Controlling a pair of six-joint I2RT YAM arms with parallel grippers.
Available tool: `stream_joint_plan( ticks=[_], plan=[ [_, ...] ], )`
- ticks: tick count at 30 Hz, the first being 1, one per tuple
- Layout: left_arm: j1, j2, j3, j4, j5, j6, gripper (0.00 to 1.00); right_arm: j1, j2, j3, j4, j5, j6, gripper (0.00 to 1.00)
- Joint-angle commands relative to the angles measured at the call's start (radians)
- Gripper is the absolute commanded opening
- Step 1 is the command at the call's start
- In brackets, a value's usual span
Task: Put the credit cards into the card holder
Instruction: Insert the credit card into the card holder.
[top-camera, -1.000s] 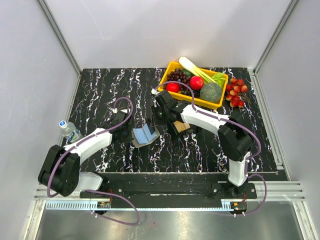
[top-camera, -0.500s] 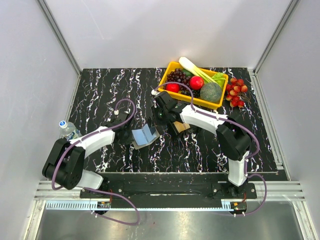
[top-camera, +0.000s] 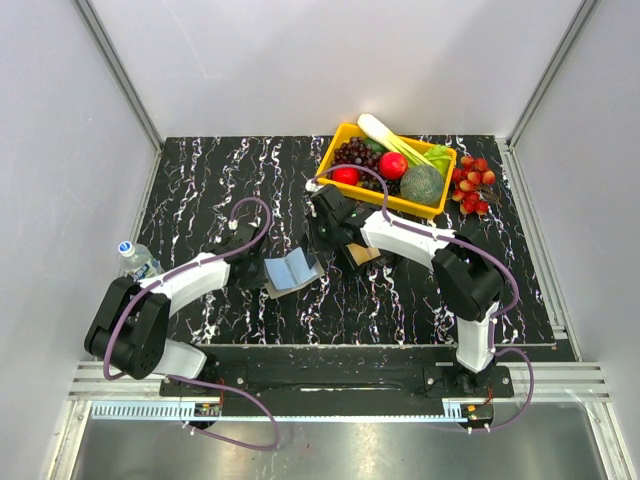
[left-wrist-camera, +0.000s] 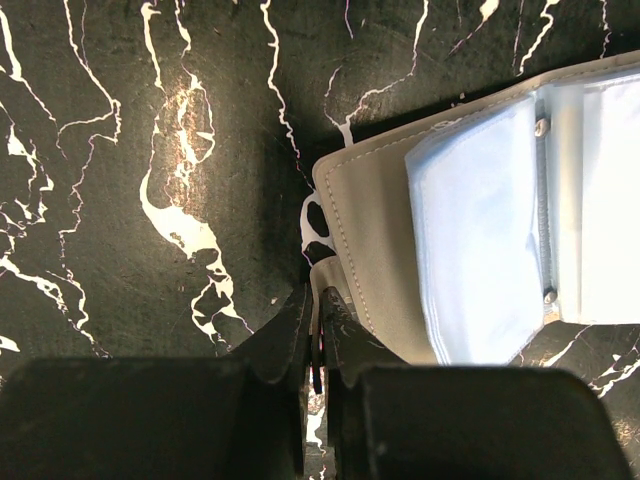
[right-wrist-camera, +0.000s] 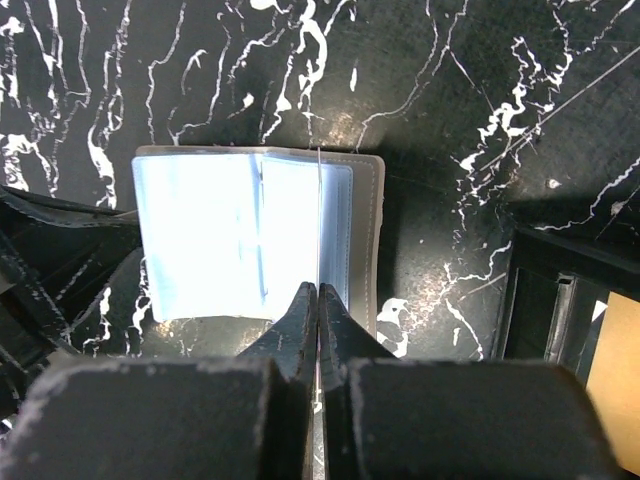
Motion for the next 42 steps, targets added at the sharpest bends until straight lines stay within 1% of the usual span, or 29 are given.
stream_joint_plan(
  ticks=[1,6,12,23,30,34,42],
  plan=[
    [-0.004,-0.004,-0.002,0.034,-0.027,0.017,0.00,-0.007,-0.033,-0.020,0.022,0.030,-0.024,0.00],
    [-0.004,0.010,0.005,0.043,-0.019,0.019,0.00,-0.007,-0.012,-0.032,0.045,-0.056,-0.002,0.00],
    [-0.003,0.032,0.014,0.052,-0.013,0.022,0.00,0.001,0.025,-0.024,0.063,-0.110,0.021,0.00],
    [-0.004,0.046,0.012,0.061,-0.011,0.025,0.00,0.001,0.079,-0.006,0.065,-0.136,0.035,0.00],
    [-0.006,0.062,0.011,0.072,-0.008,0.026,0.00,0.002,0.043,-0.050,0.163,-0.234,0.082,0.00],
    [-0.003,0.056,0.012,0.078,-0.011,0.020,0.00,0.005,0.019,-0.084,0.218,-0.246,0.113,0.00],
    [-0.004,0.042,0.017,0.095,0.001,0.017,0.00,0.005,0.099,-0.074,0.226,-0.262,0.140,0.00]
  ],
)
